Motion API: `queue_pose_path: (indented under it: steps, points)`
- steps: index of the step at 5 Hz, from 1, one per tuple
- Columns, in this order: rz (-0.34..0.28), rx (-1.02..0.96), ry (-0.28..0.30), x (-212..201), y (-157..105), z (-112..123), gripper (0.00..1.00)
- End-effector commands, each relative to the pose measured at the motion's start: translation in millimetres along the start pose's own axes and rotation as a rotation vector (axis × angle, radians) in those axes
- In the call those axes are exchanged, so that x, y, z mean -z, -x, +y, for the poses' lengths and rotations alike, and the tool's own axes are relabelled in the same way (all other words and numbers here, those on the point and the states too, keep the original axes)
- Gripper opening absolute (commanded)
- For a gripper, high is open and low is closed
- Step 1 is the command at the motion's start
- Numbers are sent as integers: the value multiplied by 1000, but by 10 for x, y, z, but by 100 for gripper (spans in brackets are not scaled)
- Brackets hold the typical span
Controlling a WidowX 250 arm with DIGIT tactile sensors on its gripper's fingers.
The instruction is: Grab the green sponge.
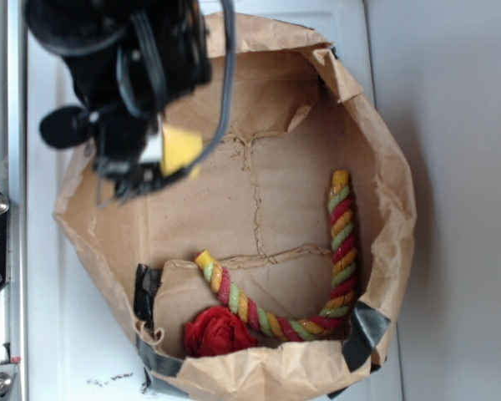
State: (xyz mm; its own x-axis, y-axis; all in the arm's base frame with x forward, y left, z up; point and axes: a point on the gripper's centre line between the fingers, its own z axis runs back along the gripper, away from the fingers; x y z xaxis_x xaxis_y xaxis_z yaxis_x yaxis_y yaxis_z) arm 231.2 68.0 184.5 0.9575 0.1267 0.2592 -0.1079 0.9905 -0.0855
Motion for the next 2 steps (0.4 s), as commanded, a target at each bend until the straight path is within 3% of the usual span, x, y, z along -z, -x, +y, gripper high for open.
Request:
queue_pose_path:
  steps: [1,2]
  points:
    - [-3,-29,-99,-184,-166,-185,0]
    - [-4,-14,-123,-173,-240,-263,0]
